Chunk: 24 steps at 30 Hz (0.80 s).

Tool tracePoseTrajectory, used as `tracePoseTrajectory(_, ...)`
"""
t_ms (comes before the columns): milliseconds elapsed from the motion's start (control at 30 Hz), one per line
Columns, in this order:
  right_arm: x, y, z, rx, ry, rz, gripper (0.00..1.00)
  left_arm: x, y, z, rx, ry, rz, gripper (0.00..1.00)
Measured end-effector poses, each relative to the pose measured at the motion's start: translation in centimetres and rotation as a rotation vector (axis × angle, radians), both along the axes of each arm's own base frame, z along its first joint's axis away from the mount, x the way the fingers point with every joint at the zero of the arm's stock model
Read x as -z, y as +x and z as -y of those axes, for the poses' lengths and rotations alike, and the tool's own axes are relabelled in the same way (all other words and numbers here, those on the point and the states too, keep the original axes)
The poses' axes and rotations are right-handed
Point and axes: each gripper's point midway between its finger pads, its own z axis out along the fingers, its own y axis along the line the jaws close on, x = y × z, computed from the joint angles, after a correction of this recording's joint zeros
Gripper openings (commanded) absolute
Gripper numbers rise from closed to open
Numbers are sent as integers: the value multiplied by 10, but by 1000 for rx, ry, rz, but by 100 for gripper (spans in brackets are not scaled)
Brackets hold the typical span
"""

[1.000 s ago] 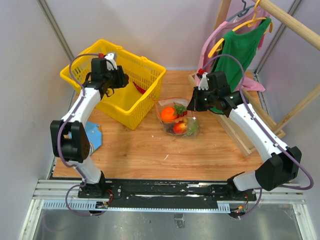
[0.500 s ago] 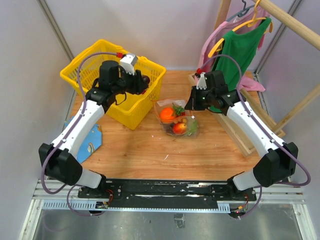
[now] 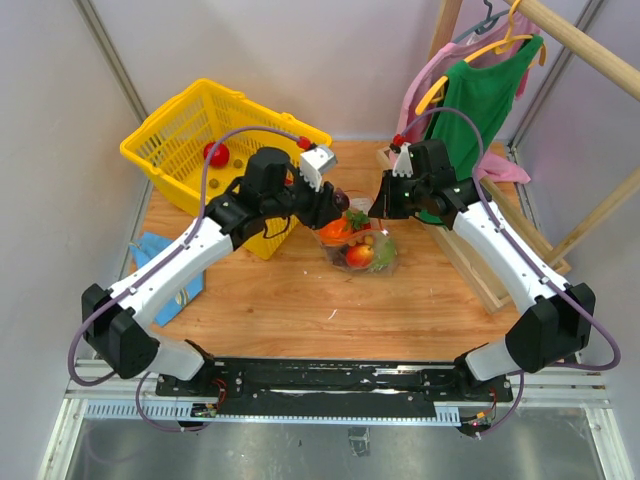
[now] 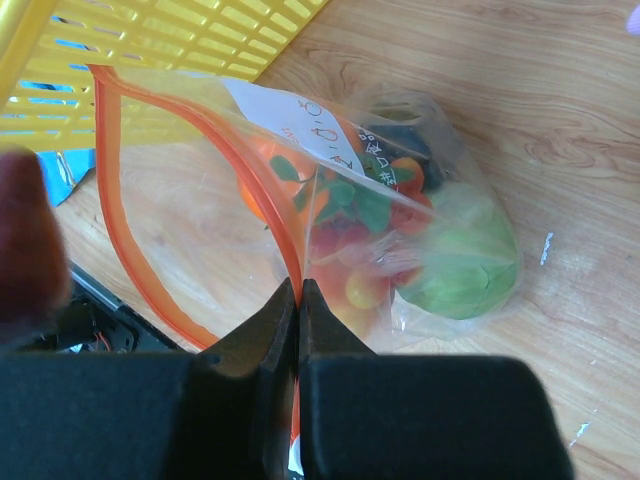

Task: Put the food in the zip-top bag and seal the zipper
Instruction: Place the fake fruit in the zipper food storage bag.

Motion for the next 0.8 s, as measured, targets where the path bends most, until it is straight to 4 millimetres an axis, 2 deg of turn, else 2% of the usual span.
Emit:
tracePoseTrajectory(167,0,0,0,0,0,0,3,25,-12,23,79,61,-18,45)
tracePoseTrajectory(267,0,0,0,0,0,0,3,44,-15,33,104,105,-37,55)
tracePoseTrajectory(433,-1,0,0,0,1,3,4,70,-13,35,99,172,-70,69)
tracePoseTrajectory(567,-3,1,-1,-1,3,7,4,73,-9,33,79,193,-69,74)
tracePoseTrajectory(800,-4,1,0,-5,1,12,4,62,2,27,14,211,-34,76)
